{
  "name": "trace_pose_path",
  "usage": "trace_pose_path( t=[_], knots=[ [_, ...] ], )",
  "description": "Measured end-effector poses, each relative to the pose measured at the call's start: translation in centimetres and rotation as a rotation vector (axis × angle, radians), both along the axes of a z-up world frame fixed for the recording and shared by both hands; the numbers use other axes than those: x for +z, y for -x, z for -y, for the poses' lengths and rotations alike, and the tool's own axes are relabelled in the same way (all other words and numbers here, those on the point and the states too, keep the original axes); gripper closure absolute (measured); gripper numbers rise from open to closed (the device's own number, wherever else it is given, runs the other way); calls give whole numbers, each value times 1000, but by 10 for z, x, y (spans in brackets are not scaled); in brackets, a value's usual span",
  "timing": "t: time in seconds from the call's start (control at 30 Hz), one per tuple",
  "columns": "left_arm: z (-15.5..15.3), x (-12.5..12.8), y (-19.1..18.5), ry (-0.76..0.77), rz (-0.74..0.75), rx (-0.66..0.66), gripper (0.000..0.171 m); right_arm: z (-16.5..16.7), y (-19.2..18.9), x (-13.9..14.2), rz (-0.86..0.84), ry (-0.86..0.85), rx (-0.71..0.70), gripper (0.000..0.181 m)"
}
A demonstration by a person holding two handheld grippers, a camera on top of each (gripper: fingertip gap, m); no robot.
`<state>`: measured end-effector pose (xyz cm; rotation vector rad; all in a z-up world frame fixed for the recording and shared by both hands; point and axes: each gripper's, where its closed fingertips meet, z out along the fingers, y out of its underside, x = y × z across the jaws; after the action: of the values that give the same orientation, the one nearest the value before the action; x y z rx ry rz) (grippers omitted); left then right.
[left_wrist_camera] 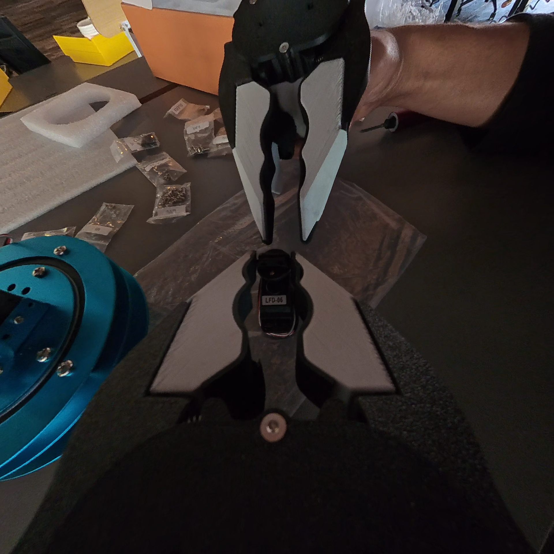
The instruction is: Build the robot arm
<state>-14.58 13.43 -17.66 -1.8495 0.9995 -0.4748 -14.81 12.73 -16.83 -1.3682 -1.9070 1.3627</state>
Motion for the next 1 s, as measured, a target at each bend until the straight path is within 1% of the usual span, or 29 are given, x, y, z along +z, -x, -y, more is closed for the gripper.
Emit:
trace_pose_path(
  t=[0.13, 0.23, 0.33, 0.37, 0.43, 0.53, 0.63, 0.67, 0.73, 0.8, 0.83, 0.87, 0.93, 1.0],
  knots=[
    [3, 0, -1, 23, 10, 10, 140, -3, 0, 2, 0, -6, -15, 162],
    [5, 5, 0, 19, 24, 27, 137, -8, -1, 8, -7, -28, -43, 163],
    [10, 15, 6, 18, 46, 62, 136, -25, 1, 20, 8, -83, -137, 164],
    [14, 18, 8, 21, 52, 75, 135, -30, 0, 28, 4, -101, -169, 165],
    [24, 25, 16, 25, 60, 113, 135, -46, -5, 47, 7, -137, -279, 169],
    [46, 33, 26, 61, 65, 171, 135, -53, -28, 79, 1, -111, -426, 172],
    [70, 40, 29, 88, 76, 218, 136, -43, -72, 96, 25, -126, -558, 172],
    [78, 41, 28, 105, 87, 233, 136, -40, -91, 96, 46, -141, -616, 172],
    [91, 38, 27, 144, 88, 259, 136, -27, -130, 84, 125, -139, -705, 169],
    [98, 28, 29, 186, 73, 320, 136, -8, -166, 67, 200, -83, -779, 163],
    [101, 23, 29, 210, 71, 344, 139, 5, -178, 59, 217, -25, -809, 158],
    [104, 17, 28, 233, 61, 355, 145, 20, -183, 53, 214, 47, -817, 155],
    [105, 5, 29, 249, 11, 392, 160, 48, -177, 42, 192, 144, -813, 150],
    [106, 0, 26, 263, -9, 393, 160, 71, -149, 29, 181, 200, -791, 150]
  ],
)
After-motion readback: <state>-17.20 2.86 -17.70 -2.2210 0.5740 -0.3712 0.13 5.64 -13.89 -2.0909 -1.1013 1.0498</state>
